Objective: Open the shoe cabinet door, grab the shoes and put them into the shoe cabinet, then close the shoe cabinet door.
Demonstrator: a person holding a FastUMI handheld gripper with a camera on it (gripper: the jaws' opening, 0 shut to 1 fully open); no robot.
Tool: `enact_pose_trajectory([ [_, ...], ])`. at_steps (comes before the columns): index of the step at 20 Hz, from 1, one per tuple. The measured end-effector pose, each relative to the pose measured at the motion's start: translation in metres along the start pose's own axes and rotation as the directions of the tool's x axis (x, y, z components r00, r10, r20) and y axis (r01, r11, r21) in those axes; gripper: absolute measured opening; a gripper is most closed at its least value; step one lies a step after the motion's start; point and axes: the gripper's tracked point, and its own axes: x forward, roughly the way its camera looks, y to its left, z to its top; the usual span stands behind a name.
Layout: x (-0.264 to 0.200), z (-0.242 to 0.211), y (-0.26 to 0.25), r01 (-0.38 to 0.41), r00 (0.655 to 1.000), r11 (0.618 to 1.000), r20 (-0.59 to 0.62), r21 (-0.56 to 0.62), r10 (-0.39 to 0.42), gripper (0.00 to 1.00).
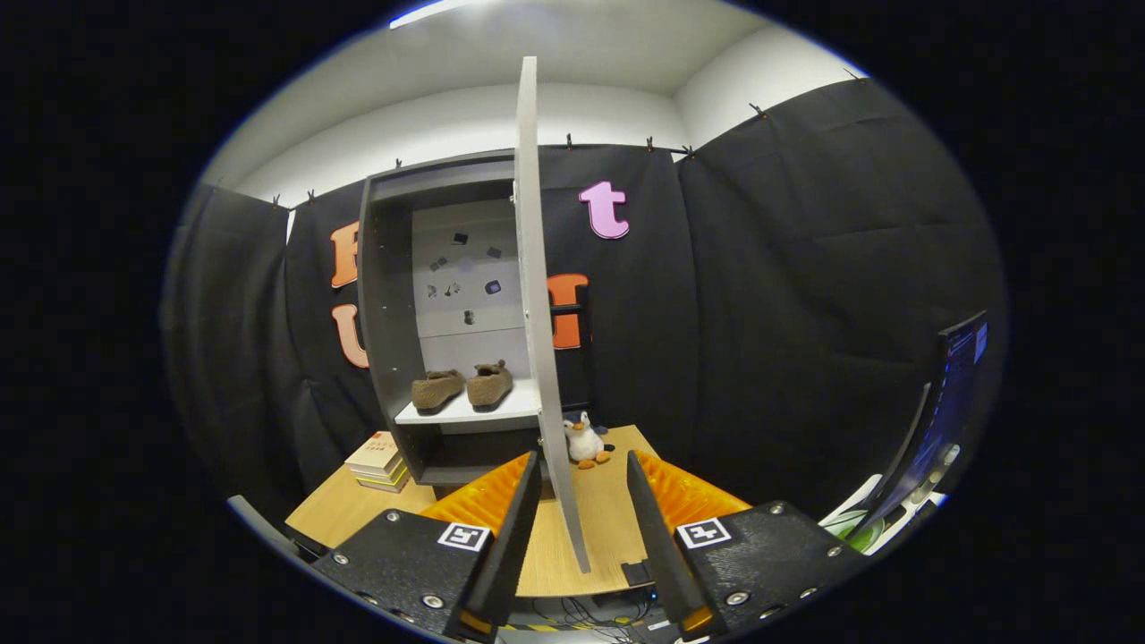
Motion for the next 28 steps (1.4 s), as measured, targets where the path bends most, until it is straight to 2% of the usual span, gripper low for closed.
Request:
enact_pose_trajectory([
  [4, 0.022, 0.014, -0.010, -0.019, 0.999, 1.000, 0.035, 0.023, 0.018, 0.63],
  [12, 0.077, 0.037, -0.009, -0.073, 0.995, 0.997, 0.067, -0.017, 0.074, 0.66],
  [22, 0.095, 0.036, -0.006, -0.102, 0.992, 0.994, 0.077, -0.040, 0.104, 0.66],
  [28, 0.087, 0.032, 0.026, -0.225, 0.971, 0.974, 0.079, -0.010, 0.225, 0.66],
])
